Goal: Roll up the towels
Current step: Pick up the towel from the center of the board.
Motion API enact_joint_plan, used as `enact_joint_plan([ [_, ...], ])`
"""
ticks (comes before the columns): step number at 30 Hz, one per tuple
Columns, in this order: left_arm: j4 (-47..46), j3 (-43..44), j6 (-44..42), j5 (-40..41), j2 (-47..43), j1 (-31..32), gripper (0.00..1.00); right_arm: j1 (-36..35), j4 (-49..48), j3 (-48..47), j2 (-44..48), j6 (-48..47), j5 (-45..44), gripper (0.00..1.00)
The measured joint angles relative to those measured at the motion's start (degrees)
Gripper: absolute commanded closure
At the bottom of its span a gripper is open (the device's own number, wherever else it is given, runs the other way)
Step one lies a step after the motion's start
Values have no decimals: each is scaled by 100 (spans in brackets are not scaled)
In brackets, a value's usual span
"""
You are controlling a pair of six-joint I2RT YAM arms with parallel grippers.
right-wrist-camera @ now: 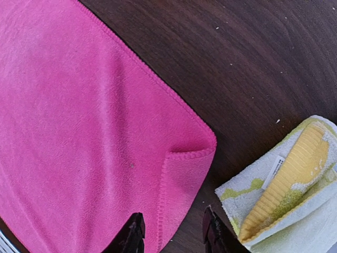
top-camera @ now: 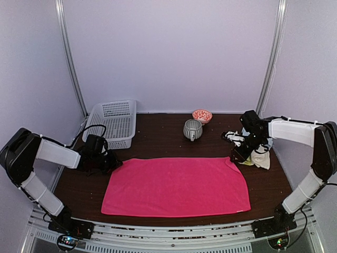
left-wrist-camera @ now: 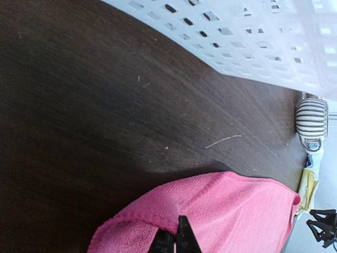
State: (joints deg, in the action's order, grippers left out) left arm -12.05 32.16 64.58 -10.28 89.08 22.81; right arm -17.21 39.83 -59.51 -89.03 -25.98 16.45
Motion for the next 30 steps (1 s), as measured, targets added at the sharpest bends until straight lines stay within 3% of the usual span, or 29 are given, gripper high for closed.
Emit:
enact_joint_plan([
  [18, -114, -481, 66, 109, -671, 0, 100, -114, -168, -140, -673, 319, -177, 63],
  [30, 31, -520, 26, 404, -1099, 0, 100, -127, -507, -140, -944, 568, -1274, 64],
])
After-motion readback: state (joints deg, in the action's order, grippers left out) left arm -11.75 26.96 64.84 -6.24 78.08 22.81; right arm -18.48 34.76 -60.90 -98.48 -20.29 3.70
